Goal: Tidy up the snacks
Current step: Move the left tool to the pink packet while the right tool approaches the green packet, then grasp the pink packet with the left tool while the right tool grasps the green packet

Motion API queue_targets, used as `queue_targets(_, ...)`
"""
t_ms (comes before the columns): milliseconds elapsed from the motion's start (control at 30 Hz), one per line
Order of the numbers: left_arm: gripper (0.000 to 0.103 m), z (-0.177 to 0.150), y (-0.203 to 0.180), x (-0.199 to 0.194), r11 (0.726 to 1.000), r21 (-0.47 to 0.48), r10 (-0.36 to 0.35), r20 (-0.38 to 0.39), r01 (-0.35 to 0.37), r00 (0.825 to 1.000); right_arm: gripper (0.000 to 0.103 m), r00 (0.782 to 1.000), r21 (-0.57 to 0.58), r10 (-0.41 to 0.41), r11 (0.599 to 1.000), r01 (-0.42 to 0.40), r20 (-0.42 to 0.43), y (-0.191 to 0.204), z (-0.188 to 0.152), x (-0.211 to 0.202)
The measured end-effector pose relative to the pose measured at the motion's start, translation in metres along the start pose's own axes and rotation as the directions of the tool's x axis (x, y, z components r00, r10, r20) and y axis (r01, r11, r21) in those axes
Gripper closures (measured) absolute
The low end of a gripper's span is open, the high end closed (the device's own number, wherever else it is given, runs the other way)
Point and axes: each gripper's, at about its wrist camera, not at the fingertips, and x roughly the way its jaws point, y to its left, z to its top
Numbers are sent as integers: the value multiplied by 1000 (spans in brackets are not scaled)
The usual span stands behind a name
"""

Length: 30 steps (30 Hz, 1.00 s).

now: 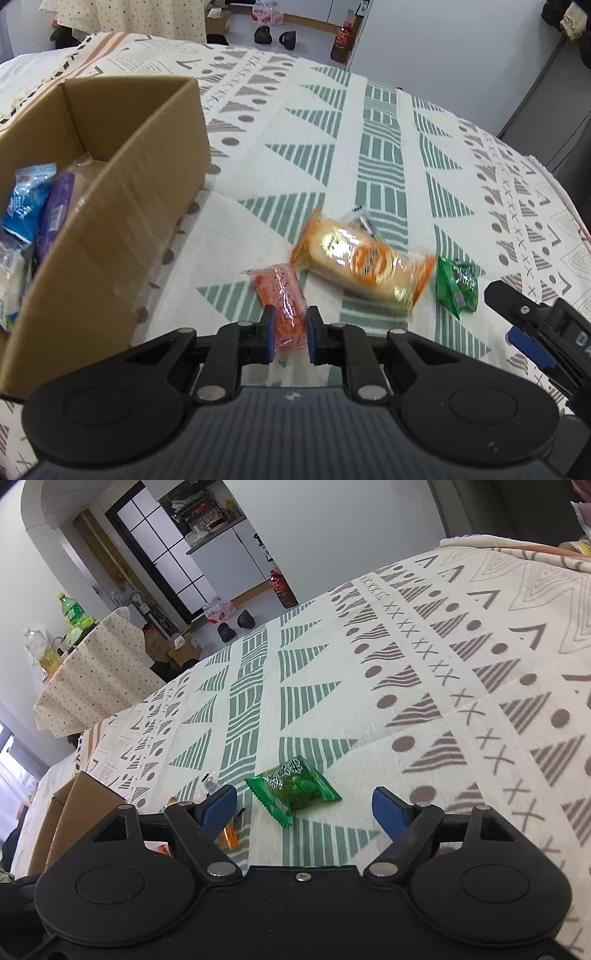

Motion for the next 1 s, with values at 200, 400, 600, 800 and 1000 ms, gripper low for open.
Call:
queue_targets(200, 100, 7, 4, -4, 1000, -3, 2, 20, -2, 1000, 26, 1000, -20, -2, 1000, 2, -2, 4, 4, 12)
queue_targets(400, 103, 11, 8, -4, 1000, -1, 6, 29, -6, 1000, 29, 1000, -37, -11, 999, 10, -11, 6, 7, 25)
queue_targets(600, 103, 12, 10, 4, 1000, -10, 17, -7, -17, 1000, 38, 1000, -55, -10, 998, 8, -30, 9, 6, 34)
queue_targets(800, 98, 13, 16, 10, 997, -69, 24, -49, -28, 999, 63, 999, -68, -4, 998, 1, -48, 11, 4, 34)
queue_targets(1000, 60, 20, 16, -2, 994, -108, 21, 14, -20, 1000, 70, 998, -49, -4, 999, 1, -62, 9, 4, 29)
